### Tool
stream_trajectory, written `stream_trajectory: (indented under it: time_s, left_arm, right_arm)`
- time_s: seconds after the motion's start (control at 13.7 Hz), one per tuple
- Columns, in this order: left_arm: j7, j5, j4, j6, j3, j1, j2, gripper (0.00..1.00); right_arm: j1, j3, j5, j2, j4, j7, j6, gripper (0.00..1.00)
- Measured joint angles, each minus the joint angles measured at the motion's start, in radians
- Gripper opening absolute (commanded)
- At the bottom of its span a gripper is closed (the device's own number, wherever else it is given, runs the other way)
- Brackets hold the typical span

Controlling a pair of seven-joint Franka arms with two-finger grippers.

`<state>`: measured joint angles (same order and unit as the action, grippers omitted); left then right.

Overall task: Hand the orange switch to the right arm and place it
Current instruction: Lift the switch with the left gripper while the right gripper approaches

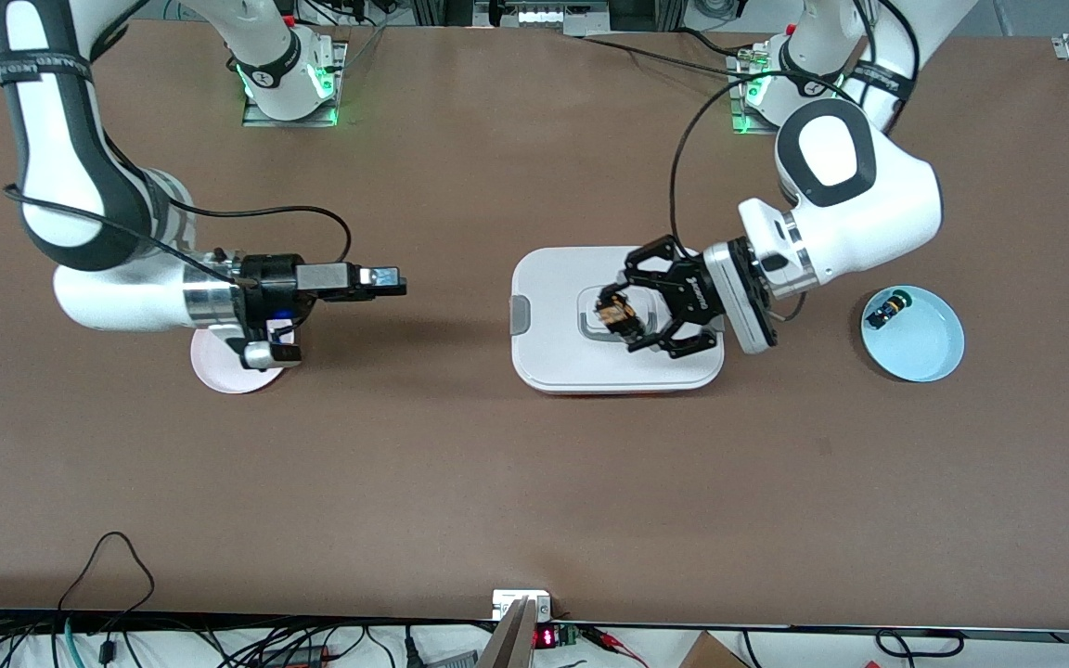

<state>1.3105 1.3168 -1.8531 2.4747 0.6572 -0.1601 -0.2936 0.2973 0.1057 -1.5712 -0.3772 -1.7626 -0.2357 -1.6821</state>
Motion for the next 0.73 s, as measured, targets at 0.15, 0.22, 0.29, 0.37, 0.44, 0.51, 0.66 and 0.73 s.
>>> stream_trajectory:
  time_s: [0.15,0.22,0.29,0.37,0.44,0.51,0.66,0.73]
  left_arm:
    - [0.223,0.143,0.03,0.0,0.002,0.04,-0.017,0.0]
    - [0.293,0.186,0.049,0.0,0.003,0.056,-0.027,0.0]
    - [0.343,0.216,0.066,0.0,0.003,0.069,-0.035,0.0]
    - [0.378,0.235,0.086,0.0,0.004,0.08,-0.043,0.0]
    - [0.399,0.248,0.104,0.0,0.004,0.088,-0.05,0.0]
    - [0.414,0.268,0.121,-0.001,0.004,0.096,-0.057,0.0]
    - [0.433,0.293,0.153,-0.001,0.005,0.119,-0.073,0.0]
    - [0.444,0.295,0.17,0.0,0.005,0.131,-0.082,0.0]
  right_arm:
    - [0.019,0.0,-0.047,-0.018,-0.001,0.058,0.0,1.0]
    - [0.026,0.0,-0.067,-0.021,-0.001,0.095,0.0,1.0]
    - [0.033,0.0,-0.094,-0.021,-0.001,0.13,0.0,1.0]
    - [0.04,0.0,-0.123,-0.021,-0.001,0.156,0.0,1.0]
    - [0.046,0.0,-0.149,-0.021,-0.001,0.169,0.0,1.0]
    - [0.053,0.0,-0.177,-0.021,-0.001,0.179,0.0,1.0]
    - [0.072,0.0,-0.229,-0.025,-0.002,0.194,0.0,1.0]
    - [0.085,0.0,-0.243,-0.028,-0.002,0.198,0.0,1.0]
